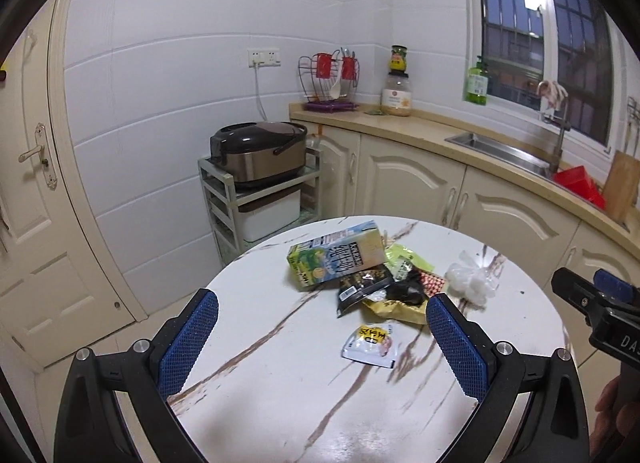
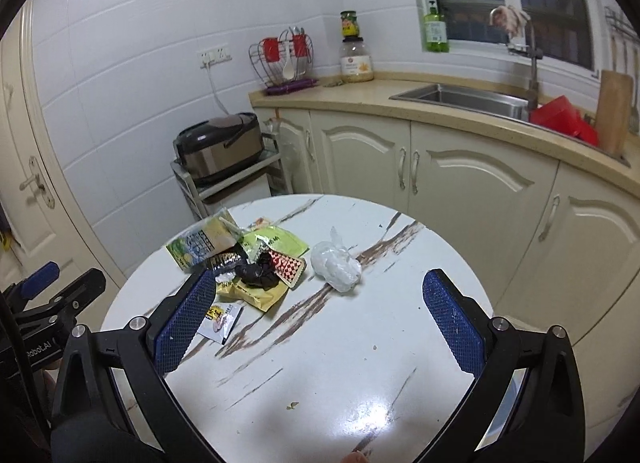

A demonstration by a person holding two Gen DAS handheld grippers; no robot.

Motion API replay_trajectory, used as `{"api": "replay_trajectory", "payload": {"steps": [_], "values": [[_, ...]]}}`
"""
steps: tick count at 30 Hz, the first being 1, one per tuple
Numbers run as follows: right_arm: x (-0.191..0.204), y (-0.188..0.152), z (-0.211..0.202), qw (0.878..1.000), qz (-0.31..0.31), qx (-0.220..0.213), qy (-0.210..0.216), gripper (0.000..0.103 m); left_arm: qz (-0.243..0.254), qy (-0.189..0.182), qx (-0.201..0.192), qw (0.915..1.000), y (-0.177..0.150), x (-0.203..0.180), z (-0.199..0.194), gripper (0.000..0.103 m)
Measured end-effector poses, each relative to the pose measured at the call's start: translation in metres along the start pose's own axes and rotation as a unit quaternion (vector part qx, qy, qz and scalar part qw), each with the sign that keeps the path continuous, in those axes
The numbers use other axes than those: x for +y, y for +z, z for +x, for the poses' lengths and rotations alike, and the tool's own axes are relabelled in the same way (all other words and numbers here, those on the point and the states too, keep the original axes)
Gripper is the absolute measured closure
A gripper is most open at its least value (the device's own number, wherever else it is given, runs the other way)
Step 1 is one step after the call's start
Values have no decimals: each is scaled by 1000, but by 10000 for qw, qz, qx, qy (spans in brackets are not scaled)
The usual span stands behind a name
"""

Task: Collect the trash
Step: 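Return both tools to the table above the remaining trash, then grasp the clear plastic bag with the right tool while the left tool grasps the yellow-labelled snack packet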

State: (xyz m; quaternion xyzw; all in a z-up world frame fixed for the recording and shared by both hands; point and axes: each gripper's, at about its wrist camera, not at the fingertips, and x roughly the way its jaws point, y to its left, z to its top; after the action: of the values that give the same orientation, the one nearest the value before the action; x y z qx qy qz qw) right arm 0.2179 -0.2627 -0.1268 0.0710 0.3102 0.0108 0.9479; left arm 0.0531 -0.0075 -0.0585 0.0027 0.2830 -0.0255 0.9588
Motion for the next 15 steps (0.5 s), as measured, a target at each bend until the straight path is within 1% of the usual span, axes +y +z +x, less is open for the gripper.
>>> {"api": "replay_trajectory", "payload": {"steps": [3,6,9,11,12,15], "values": [[2,1,9,9997,-92,159,-129,0,76,-7,57,10000,2,6,15,1],[0,3,19,9995,-106,274,-87,0,84,-84,238,9996,0,11,35,1],[-5,2,34,9988,-145,464,-101,0,44,-188,571,9982,-5,11,60,1],[-9,2,48,9977,-221,611,-205,0,22,-270,846,9960,-8,9,81,1],[-12,1,57,9969,-251,694,-264,0,24,-304,987,9946,-9,7,91,1],[-22,-2,81,9947,-265,959,-251,0,58,-373,1397,9895,-12,-1,124,1]]}}
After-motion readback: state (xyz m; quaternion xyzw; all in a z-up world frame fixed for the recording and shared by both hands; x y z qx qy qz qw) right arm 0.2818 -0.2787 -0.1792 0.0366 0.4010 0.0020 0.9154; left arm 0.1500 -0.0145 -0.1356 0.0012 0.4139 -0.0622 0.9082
